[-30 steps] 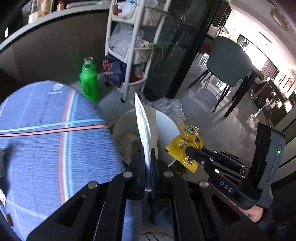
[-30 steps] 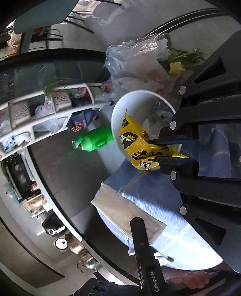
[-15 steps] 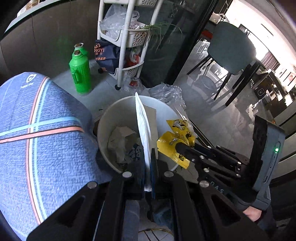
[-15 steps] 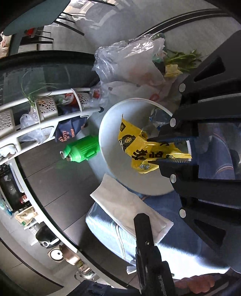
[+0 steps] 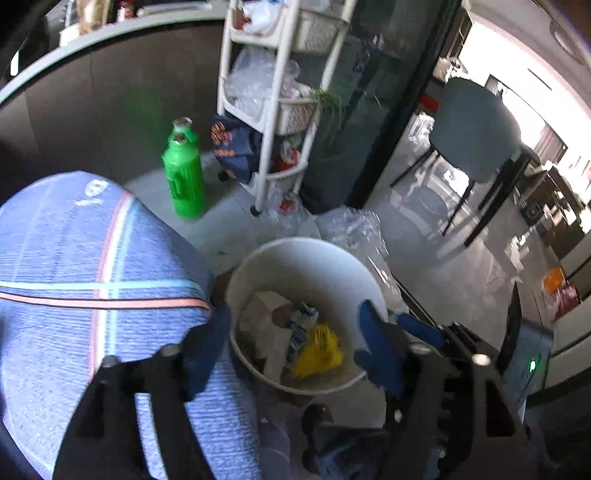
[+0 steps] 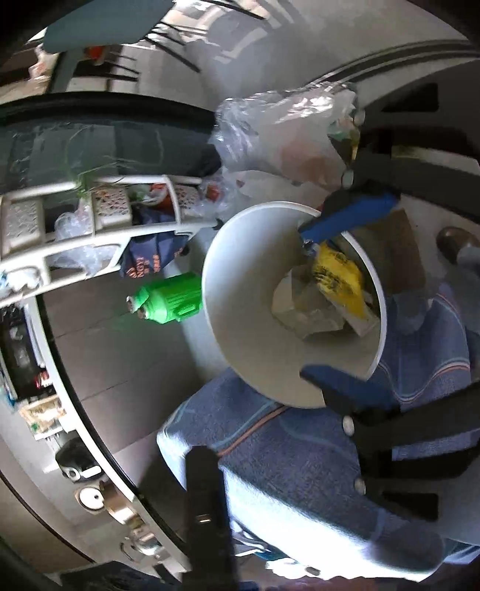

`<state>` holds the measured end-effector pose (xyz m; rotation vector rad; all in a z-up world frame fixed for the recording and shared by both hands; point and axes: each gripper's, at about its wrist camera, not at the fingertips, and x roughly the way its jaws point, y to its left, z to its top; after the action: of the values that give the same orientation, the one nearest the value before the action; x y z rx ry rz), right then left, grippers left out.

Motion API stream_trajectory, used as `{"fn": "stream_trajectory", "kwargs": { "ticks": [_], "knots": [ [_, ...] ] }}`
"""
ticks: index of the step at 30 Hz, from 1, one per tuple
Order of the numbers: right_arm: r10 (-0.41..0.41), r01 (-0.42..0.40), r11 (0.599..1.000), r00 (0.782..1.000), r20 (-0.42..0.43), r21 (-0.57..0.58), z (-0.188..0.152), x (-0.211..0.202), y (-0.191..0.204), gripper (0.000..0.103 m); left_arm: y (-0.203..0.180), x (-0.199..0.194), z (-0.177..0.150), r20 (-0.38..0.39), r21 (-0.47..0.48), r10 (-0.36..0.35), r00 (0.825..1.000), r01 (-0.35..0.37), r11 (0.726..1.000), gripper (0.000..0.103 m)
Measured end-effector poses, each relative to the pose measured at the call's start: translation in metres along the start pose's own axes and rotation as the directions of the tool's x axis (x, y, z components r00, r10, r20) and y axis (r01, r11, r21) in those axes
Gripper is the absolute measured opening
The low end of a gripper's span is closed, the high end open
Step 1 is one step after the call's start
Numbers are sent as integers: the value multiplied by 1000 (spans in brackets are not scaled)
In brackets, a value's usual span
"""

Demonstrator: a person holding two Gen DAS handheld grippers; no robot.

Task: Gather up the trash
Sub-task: 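Open both grippers to drop paper strip and yellow wrapper into the bin, then move both tools back over the table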

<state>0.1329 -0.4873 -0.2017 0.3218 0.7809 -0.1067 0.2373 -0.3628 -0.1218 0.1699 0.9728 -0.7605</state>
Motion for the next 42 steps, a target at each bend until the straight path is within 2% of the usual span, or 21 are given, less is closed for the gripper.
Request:
{"fn": "stream_trajectory", "kwargs": {
  "ticks": [2,4,12,17,21,27,35,39,40,42],
  "knots": [
    [6,-5,1000,1000,5,-20,0,-4,6,86,1,-14,0,35,-10,21,999,-21,1000,92],
    [11,-10,999,1000,12,-34,-1,-10,12,95,4,-28,-1,67,-30,52,996,-50,998,99],
    [31,-30,998,999,16,-61,4,-35,35,94,25,-74,-18,102,-136,88,991,-73,988,99],
    [60,-58,995,998,21,-87,6,-57,57,94,45,-109,-44,103,-212,96,990,-73,975,99],
    [84,-80,989,996,25,-121,6,-71,78,94,64,-139,-71,105,-243,144,984,-115,963,99],
    [151,-151,976,988,-14,-156,6,-82,118,94,105,-190,-116,111,-329,246,963,-198,923,99],
    [249,-251,932,968,-38,-263,6,-92,193,94,174,-245,-172,93,-462,361,928,-281,841,99],
    [296,-302,903,953,-66,-306,7,-89,228,94,201,-262,-192,96,-478,391,916,-302,825,99],
    [311,-323,890,946,-90,-322,7,-86,240,93,206,-265,-196,98,-479,394,914,-304,824,98],
    [334,-361,863,932,-138,-352,6,-79,264,81,218,-269,-199,107,-486,385,917,-290,824,96]
  ]
}}
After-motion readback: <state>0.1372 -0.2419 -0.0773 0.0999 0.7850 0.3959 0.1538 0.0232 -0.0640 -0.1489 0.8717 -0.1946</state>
